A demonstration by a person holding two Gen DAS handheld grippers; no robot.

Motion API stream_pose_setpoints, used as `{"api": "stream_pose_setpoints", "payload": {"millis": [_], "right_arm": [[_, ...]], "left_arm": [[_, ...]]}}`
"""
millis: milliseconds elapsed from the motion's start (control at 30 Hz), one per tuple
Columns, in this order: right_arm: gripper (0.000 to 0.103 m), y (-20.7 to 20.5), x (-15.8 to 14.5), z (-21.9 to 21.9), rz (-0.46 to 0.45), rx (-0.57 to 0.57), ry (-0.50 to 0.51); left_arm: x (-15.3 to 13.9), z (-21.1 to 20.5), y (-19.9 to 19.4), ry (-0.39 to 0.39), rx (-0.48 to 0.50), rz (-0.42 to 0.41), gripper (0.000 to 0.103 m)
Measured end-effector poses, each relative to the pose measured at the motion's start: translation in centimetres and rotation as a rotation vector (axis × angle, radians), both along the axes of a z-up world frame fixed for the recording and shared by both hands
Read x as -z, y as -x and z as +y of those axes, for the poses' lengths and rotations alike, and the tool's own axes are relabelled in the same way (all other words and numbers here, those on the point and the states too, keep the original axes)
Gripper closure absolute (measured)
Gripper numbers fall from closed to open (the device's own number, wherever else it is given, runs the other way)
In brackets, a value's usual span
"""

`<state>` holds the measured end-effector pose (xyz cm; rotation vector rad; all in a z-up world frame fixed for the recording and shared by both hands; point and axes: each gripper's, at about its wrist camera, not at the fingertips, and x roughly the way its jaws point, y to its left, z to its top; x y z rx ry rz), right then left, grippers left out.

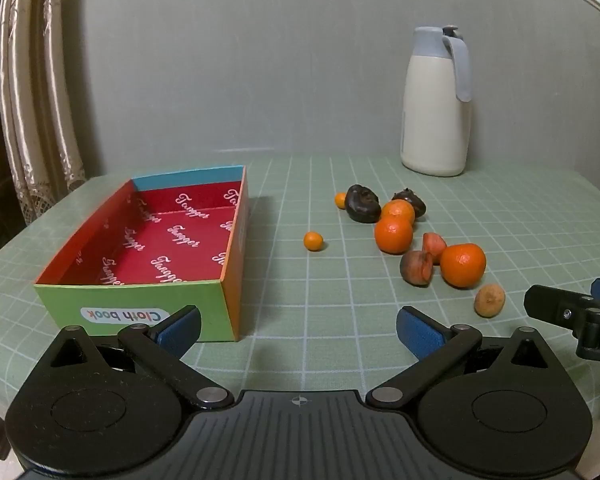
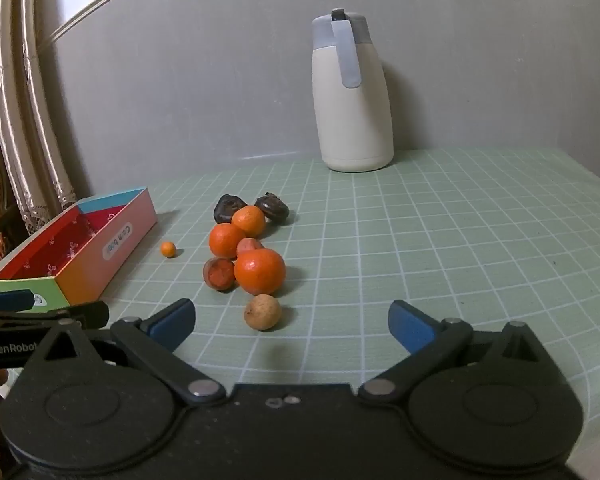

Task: Organize fruits
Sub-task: 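Reach the left tool toward the tan round fruit in the cluster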

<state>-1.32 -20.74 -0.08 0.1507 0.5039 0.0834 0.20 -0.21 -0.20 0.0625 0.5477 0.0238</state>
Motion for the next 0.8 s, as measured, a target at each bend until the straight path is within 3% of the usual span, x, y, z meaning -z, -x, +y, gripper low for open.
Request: {"api": "stream_pose_setpoints", "payload": {"millis": [800], "right_arm": [[0.0, 0.7, -0.2, -1.3, -0.031, 0.037, -0.012]], "left_arm": [[0.0, -1.1, 0.3, -0.038, 0.022, -0.021, 0.0]]}}
